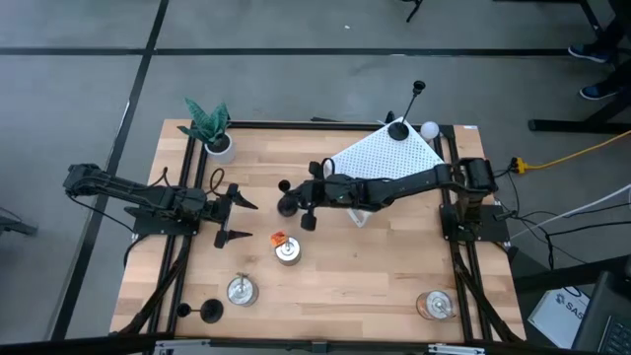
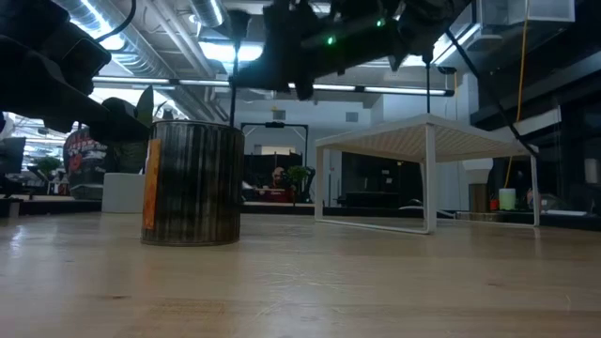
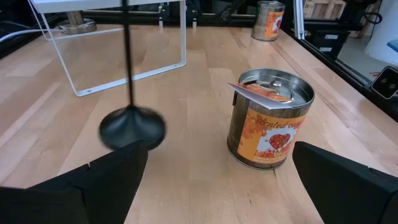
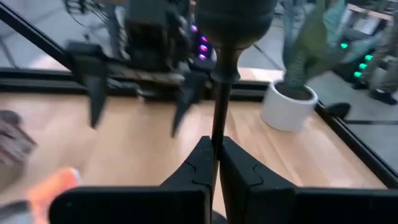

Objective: Pick & Place candle stick holders
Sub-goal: Put the top black candle holder on the shelf aligned with the other black candle holder

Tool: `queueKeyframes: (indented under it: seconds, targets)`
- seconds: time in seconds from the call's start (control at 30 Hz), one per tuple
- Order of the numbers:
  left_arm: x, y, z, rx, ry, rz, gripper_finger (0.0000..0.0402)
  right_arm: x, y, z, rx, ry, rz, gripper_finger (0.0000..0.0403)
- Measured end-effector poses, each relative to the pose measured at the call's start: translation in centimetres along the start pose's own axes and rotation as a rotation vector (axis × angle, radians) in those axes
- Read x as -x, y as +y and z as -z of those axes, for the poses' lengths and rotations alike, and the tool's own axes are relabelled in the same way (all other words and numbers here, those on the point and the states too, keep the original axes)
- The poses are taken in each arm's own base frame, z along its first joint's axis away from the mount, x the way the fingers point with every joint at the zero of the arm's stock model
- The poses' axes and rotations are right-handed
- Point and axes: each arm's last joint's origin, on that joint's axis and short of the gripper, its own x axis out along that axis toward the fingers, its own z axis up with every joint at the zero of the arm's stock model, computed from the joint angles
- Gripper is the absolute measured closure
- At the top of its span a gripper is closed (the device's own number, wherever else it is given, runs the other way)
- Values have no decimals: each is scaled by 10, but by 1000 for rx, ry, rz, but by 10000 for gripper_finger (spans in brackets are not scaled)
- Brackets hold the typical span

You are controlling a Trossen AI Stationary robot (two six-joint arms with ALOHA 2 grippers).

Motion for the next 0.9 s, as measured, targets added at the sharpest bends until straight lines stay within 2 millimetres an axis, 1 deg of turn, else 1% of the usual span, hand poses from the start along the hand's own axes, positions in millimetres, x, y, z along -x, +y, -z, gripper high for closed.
queueKeyframes:
  seconds: [0.23, 0.4, 0.57, 0.7, 0.9]
  targets:
    - [0, 0, 0, 0, 0, 0, 2, 17, 10, -24, 3, -67, -40, 393]
    - [0, 0, 0, 0, -1, 0, 1, 27, 16, -36, 30, -91, -51, 393]
    - [0, 0, 0, 0, 0, 0, 1, 40, 12, -50, 35, -111, -38, 393]
    - [0, 0, 0, 0, 0, 0, 1, 53, 8, -63, 97, -124, 18, 392]
    - [0, 0, 0, 0, 0, 0, 1, 87, -2, -93, 131, -186, 62, 393]
